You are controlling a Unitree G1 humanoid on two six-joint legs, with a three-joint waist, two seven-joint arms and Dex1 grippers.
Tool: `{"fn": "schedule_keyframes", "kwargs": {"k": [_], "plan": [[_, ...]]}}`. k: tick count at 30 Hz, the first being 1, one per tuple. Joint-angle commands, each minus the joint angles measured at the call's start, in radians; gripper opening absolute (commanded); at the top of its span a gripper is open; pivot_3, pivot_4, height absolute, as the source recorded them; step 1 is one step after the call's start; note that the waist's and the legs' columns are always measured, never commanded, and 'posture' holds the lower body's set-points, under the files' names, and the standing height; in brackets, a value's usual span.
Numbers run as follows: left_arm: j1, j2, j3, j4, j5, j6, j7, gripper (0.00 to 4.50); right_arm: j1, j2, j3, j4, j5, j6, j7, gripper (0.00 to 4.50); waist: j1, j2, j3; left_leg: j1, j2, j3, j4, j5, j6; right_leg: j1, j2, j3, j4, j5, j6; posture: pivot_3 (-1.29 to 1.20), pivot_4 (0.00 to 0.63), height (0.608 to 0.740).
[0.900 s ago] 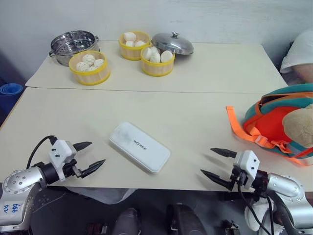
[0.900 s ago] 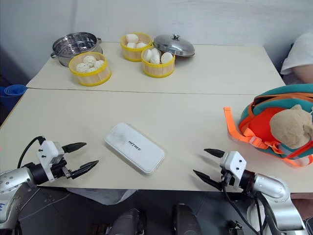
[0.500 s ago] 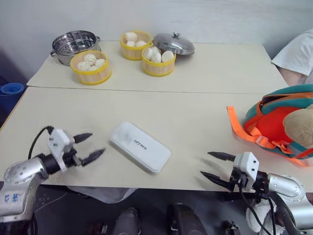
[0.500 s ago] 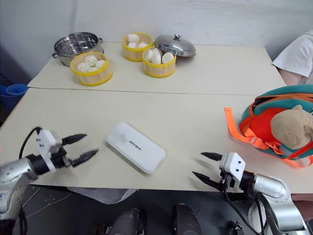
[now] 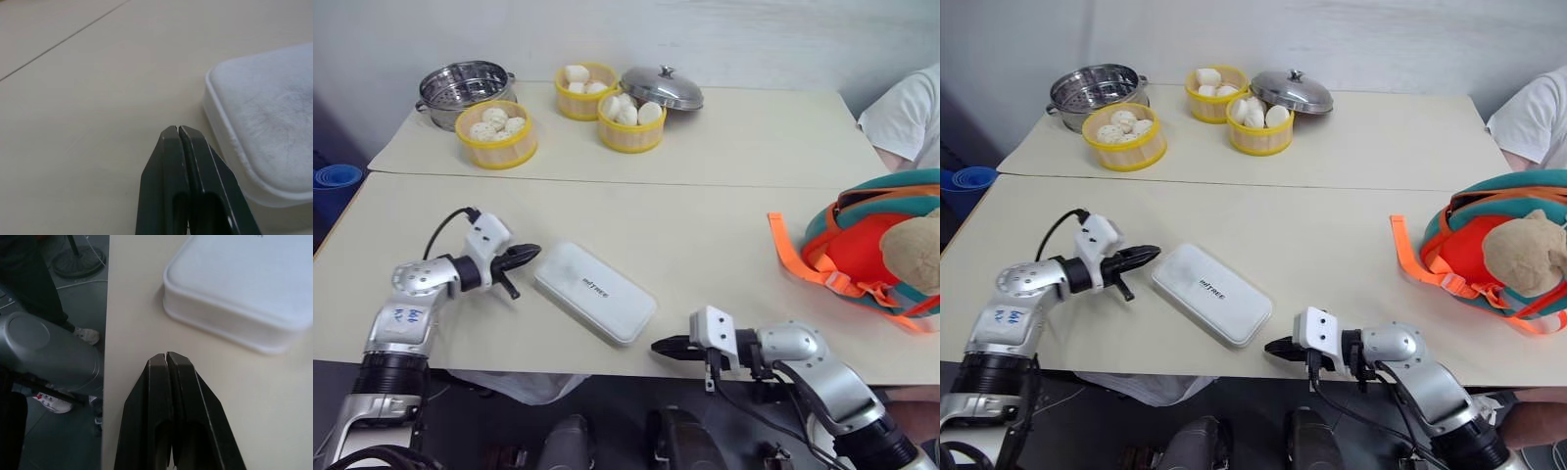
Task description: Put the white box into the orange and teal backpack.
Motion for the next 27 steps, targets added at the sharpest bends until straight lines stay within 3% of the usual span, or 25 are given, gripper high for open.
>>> {"fn": "schedule_keyframes", "kwargs": {"k": [1, 11, 22, 25, 27], "plan": [[-0.031, -0.019, -0.001, 0.01, 0.009, -0.028, 0.001, 0.01, -0.023, 0.011, 0.0, 0.011, -0.014, 0.031, -0.025, 0.0, 0.001, 0.0, 0.0, 0.0, 0.0, 0.0, 0.0, 0.0, 0.0, 0.0, 0.0, 0.0, 0.0, 0.0, 0.0, 0.0, 0.15, 0.74], [0.157, 0.0, 0.032, -0.224, -0.12, 0.026, -0.151, 0.01, -0.063, -0.052, -0.095, 0.04, 0.014, 0.026, 0.011, 0.0, -0.004, 0.0, 0.0, 0.0, 0.0, 0.0, 0.0, -0.002, -0.002, 0.0, 0.0, 0.001, 0.0, 0.0, 0.0, 0.0, 0.15, 0.74], [0.309, -0.101, 0.029, -0.467, -0.167, 0.2, -0.03, 0.01, -0.084, -0.103, -0.19, 0.126, -0.018, 0.031, 0.002, 0.0, -0.001, 0.0, 0.0, 0.0, 0.001, 0.0, 0.0, -0.002, 0.0, 0.001, 0.0, 0.001, -0.001, 0.0, 0.0, 0.0, 0.15, 0.74], [0.327, -0.102, 0.076, -0.483, -0.211, 0.298, -0.002, 0.62, -0.062, -0.129, -0.219, 0.146, -0.017, 0.013, 0.011, 0.0, -0.002, 0.0, 0.0, 0.001, 0.001, 0.0, 0.0, -0.002, 0.0, 0.001, 0.0, 0.0, -0.001, 0.0, 0.0, 0.0, 0.15, 0.74], [0.334, -0.066, 0.115, -0.487, -0.233, 0.469, 0.057, 1.21, -0.031, -0.156, -0.258, 0.15, -0.007, 0.004, 0.02, 0.0, -0.002, 0.0, 0.0, 0.001, 0.001, 0.0, 0.0, -0.002, 0.0, 0.001, 0.0, 0.0, -0.001, 0.0, 0.0, 0.0, 0.15, 0.74]]}}
